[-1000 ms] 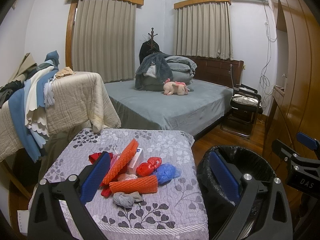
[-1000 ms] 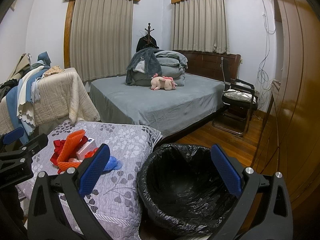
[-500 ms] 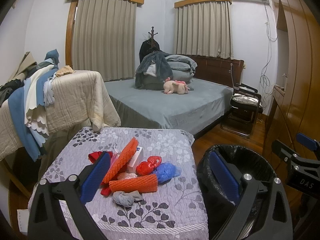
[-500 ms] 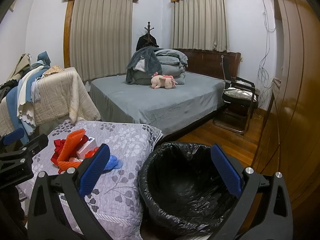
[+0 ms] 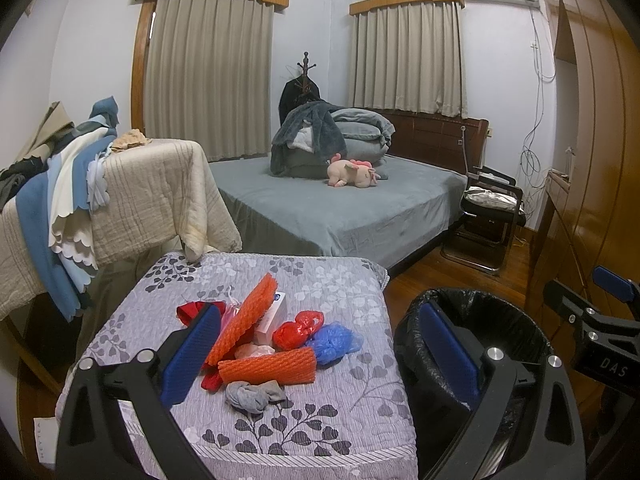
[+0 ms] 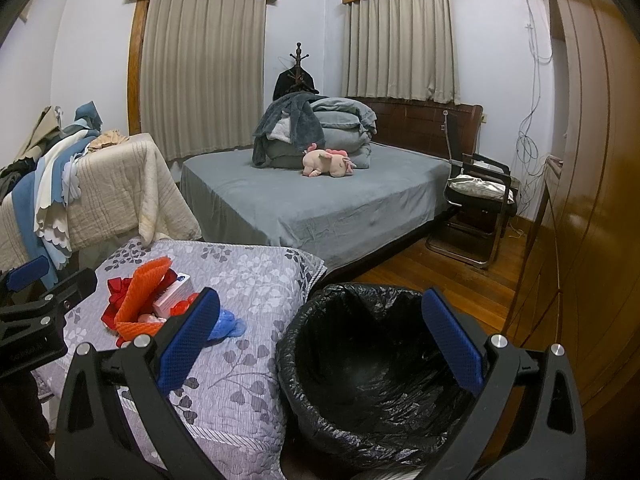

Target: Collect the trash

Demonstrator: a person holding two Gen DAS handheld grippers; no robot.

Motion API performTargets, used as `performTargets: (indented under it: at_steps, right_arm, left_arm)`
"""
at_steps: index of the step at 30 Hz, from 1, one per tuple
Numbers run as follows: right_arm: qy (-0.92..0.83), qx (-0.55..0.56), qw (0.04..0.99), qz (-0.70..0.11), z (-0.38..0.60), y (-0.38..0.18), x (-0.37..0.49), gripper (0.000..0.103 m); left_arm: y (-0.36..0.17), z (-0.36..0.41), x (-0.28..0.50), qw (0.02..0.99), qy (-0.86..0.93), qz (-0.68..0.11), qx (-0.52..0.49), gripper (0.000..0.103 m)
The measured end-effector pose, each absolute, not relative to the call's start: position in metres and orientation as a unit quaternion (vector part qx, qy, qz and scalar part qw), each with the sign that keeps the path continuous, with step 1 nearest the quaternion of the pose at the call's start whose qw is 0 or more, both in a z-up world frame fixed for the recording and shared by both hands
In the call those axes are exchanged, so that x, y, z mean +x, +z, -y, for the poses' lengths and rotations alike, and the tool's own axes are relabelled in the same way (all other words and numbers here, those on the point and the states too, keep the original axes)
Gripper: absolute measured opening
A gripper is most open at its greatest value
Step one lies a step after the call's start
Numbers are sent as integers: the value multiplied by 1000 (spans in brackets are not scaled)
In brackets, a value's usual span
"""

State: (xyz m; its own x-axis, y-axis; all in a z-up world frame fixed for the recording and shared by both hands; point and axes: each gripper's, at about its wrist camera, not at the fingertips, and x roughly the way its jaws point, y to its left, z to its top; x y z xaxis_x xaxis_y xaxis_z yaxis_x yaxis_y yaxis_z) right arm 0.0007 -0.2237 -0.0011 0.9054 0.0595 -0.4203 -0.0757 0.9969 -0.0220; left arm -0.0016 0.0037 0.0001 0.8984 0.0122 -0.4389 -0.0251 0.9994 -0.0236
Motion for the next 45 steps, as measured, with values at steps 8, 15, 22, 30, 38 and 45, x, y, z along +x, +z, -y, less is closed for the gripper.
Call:
performTargets:
  at_steps: [8,15,22,30,38,45]
  right_arm:
    - [38,-21,976,-214,219,-8,-3,98]
    - [45,-22,974,-221,205,-19,5,98]
    - [63,-23,971,-231,195,-21,20,98]
    - [104,-34,963,-248,159,-44,47,98]
    - [135,-36,953,-268,123,-81,80,95]
    - [142,-53,941,-302,95,-122,115,83]
  left_arm:
    - [-3,-6,-3,974,11,-225,-16,97]
    - [-7,-9,-6,974,12,-227,-19,97]
    - [-23,-30,4,972,35,-230,-21,97]
    - [-50,-81,15,960,100,-262,-27,97]
    - [-83,-121,27,950,149,-274,-7,96]
    - [-115,-129,40,945,125,-301,-24,91]
